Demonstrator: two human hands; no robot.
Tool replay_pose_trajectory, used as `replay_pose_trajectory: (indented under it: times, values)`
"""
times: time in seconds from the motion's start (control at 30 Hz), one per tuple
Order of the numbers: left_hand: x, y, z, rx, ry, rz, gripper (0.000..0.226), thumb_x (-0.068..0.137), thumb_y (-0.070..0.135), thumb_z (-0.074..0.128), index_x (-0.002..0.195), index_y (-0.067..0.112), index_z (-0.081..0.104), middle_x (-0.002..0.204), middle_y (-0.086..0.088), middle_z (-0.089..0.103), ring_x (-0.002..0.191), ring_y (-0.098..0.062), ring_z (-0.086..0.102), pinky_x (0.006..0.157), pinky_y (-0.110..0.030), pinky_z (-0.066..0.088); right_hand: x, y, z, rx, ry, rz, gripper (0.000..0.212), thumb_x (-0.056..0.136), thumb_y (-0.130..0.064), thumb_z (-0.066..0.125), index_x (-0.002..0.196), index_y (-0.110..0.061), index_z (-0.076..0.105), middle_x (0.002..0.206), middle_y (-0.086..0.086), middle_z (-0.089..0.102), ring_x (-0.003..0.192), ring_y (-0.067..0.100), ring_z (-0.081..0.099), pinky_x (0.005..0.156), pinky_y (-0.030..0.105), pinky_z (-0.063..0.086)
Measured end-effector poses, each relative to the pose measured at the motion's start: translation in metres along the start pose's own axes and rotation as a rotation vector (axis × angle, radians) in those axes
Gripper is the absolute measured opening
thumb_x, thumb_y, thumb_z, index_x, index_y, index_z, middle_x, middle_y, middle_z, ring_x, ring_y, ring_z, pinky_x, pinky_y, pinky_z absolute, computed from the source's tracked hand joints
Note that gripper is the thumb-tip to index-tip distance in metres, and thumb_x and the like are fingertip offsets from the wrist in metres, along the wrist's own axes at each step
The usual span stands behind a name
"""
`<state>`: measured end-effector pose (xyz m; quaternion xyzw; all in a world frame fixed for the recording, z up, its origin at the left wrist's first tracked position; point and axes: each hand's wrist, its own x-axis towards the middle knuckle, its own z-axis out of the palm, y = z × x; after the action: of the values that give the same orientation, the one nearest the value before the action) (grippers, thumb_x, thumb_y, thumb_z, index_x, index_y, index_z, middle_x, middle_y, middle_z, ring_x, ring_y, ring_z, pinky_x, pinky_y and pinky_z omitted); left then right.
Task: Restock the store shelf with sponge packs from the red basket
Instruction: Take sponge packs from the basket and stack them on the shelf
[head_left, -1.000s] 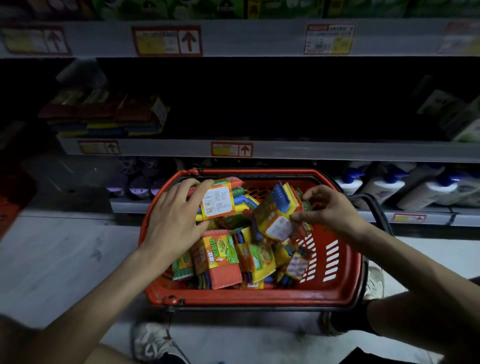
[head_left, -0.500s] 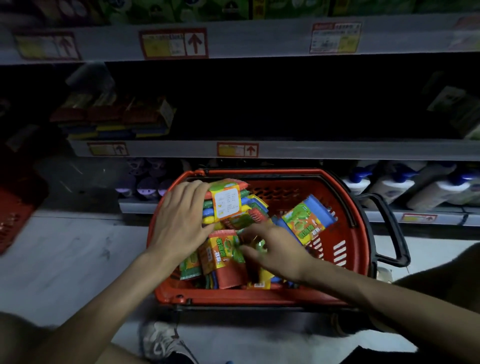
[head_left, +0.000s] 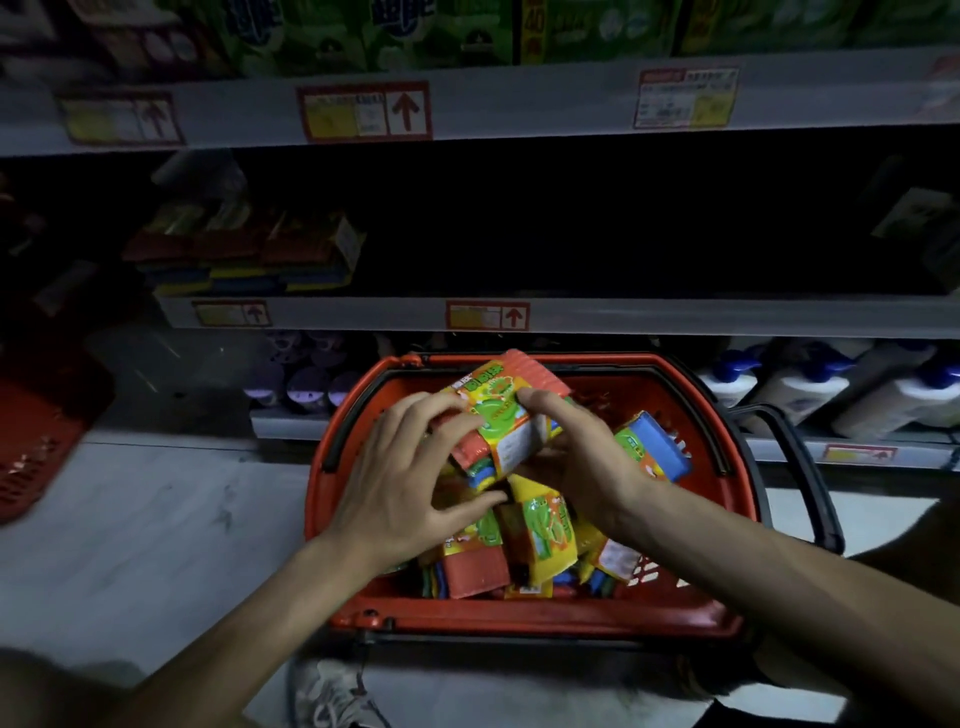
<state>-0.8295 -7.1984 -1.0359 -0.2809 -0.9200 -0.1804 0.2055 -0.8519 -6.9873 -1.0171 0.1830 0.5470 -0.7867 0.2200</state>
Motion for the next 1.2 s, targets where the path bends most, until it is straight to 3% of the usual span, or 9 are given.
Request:
replay_pose_trajectory:
  times: [0.13,0.3,0.4,0.53,0.67,0.73,0.9,1.07,1.2]
  values:
    - [0.014,0.012,-0.013,-0.403,0.059,-0.49,0.057,0.09,0.055,0.066,0.137,0.026,0.056,0.135,0.007,0.05,0.127,-0.006,0.049,0.105,-0.016,0.038,0.005,-0.016,-0.01,-0.021,-0.051,-0.088,0.031,0.091,-0.022,0.074,0.11,-0.018,0.05,0.054,-0.011,0.06,0.046,0.006,0.058,0.086,0.046,0.056]
    - [0.033,0.014,-0.029,-1.26,-0.183,-1.112,0.048,0.084,0.047,0.073,0.126,0.023,0.068,0.118,-0.001,0.076,0.115,-0.021,0.07,0.099,-0.045,0.056,0.006,-0.03,-0.012,0.027,-0.22,-0.151,0.028,0.093,-0.014,0.072,0.086,-0.021,0.046,0.057,-0.007,0.044,0.054,0.013,0.03,0.058,0.022,0.044]
    - [0.036,0.023,-0.037,-1.36,-0.047,-1.186,0.042,0.077,0.036,0.075,0.115,0.018,0.073,0.11,-0.006,0.079,0.107,-0.021,0.075,0.098,-0.046,0.056,-0.003,-0.036,-0.007,-0.037,-0.255,-0.151,0.018,0.098,-0.032,0.067,0.098,-0.017,0.057,0.065,-0.002,0.063,0.06,0.016,0.054,0.074,0.032,0.051]
    - [0.029,0.018,-0.058,-1.262,0.139,-1.322,0.042,0.079,0.036,0.08,0.117,0.02,0.071,0.119,-0.004,0.076,0.112,-0.021,0.071,0.085,-0.034,0.06,-0.003,-0.018,-0.004,-0.155,-0.105,-0.05,0.048,0.103,-0.057,0.044,0.121,-0.017,0.062,0.103,0.012,0.074,0.084,0.023,0.07,0.074,0.04,0.056]
    - [0.003,0.003,-0.068,-1.176,0.293,-1.419,0.03,0.088,0.033,0.077,0.113,0.022,0.067,0.121,-0.003,0.071,0.114,-0.023,0.065,0.098,-0.041,0.056,0.006,0.022,-0.007,-1.181,-0.19,-0.265,0.046,0.096,-0.041,0.067,0.134,-0.018,0.056,0.12,0.006,0.07,0.101,0.021,0.069,0.087,0.039,0.055]
    - [-0.002,-0.002,-0.065,-1.18,0.326,-1.467,0.031,0.087,0.034,0.078,0.113,0.023,0.066,0.117,-0.003,0.07,0.108,-0.022,0.064,0.098,-0.039,0.056,0.01,0.041,-0.003,-1.461,-0.27,-0.235,0.053,0.092,-0.048,0.068,0.133,-0.018,0.054,0.118,0.006,0.071,0.106,0.025,0.068,0.086,0.037,0.055]
    - [0.002,-0.015,-0.057,-1.286,0.344,-1.523,0.036,0.083,0.036,0.082,0.112,0.024,0.064,0.113,-0.005,0.068,0.102,-0.022,0.066,0.093,-0.036,0.057,0.013,0.081,0.011,-1.476,-0.202,0.011,0.052,0.091,-0.067,0.059,0.094,-0.015,0.066,0.097,0.01,0.075,0.088,0.027,0.07,0.074,0.034,0.053]
    - [0.01,-0.023,-0.053,-1.338,0.396,-1.495,0.041,0.079,0.04,0.085,0.111,0.025,0.065,0.115,-0.003,0.065,0.106,-0.024,0.066,0.095,-0.038,0.058,0.032,0.098,0.031,-0.924,-0.153,0.239,0.04,0.081,-0.028,0.086,0.114,-0.014,0.069,0.096,0.007,0.078,0.074,0.017,0.072,0.067,0.033,0.063]
    - [0.006,-0.029,-0.052,-1.323,0.42,-1.49,0.051,0.075,0.043,0.087,0.116,0.023,0.064,0.118,-0.005,0.066,0.109,-0.024,0.066,0.089,-0.035,0.059,0.036,0.112,0.038,-0.818,-0.075,0.216,0.037,0.072,-0.022,0.093,0.102,-0.01,0.074,0.086,0.005,0.079,0.069,0.016,0.075,0.07,0.038,0.065]
